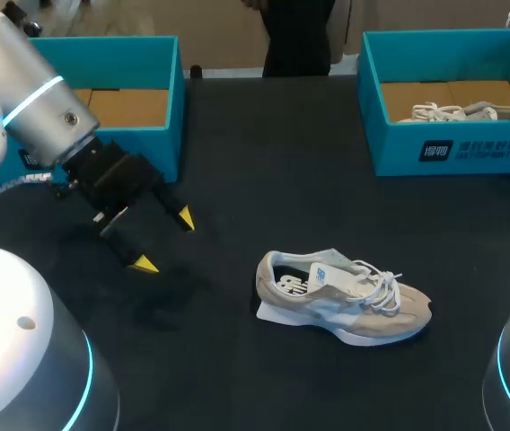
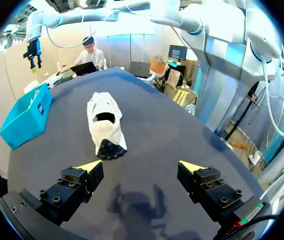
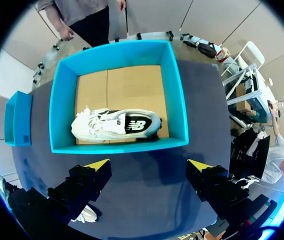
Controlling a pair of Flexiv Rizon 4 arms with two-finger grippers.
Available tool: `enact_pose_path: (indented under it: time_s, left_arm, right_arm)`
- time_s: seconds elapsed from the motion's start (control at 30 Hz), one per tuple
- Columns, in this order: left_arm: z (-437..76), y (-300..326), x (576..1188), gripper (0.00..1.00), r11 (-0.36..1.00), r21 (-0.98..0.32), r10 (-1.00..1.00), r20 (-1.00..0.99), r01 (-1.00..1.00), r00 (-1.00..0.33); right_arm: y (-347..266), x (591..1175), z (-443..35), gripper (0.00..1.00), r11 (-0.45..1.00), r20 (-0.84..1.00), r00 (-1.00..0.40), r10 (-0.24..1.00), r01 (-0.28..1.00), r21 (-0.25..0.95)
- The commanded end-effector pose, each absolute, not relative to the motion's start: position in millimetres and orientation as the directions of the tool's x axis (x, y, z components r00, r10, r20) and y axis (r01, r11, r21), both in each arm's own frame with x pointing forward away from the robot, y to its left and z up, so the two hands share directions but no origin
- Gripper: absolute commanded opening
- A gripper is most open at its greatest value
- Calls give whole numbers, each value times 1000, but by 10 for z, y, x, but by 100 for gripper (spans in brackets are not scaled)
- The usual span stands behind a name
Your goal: Take the shoe out of the shoebox, open the shoe tongue, remove and reinsert the insole, then place the shoe into the shoebox
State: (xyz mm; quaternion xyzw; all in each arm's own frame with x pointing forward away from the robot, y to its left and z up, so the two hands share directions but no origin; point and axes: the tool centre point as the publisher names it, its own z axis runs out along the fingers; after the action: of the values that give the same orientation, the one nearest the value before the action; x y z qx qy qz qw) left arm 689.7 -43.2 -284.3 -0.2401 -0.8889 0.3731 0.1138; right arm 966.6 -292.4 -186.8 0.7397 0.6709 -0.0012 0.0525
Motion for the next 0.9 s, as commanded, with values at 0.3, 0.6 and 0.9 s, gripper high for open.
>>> enact_pose_path:
  time_s: [0.3,0.6,0.9]
  left_arm:
    - [-3380,-548,6962,100,528,-844,379,140,90,-915]
    - [-3537,-598,7015,100,469,-883,266,169,-26,-949]
    - [-3689,-672,6982,100,434,-901,330,147,11,-932]
  right_arm:
    - [-2921,9657,-1866,100,-95,-74,101,992,992,77]
    - [-2921,9657,-1866,100,-95,-74,101,992,992,77]
    - [-2921,9657,-1866,100,-95,-74,101,992,992,77]
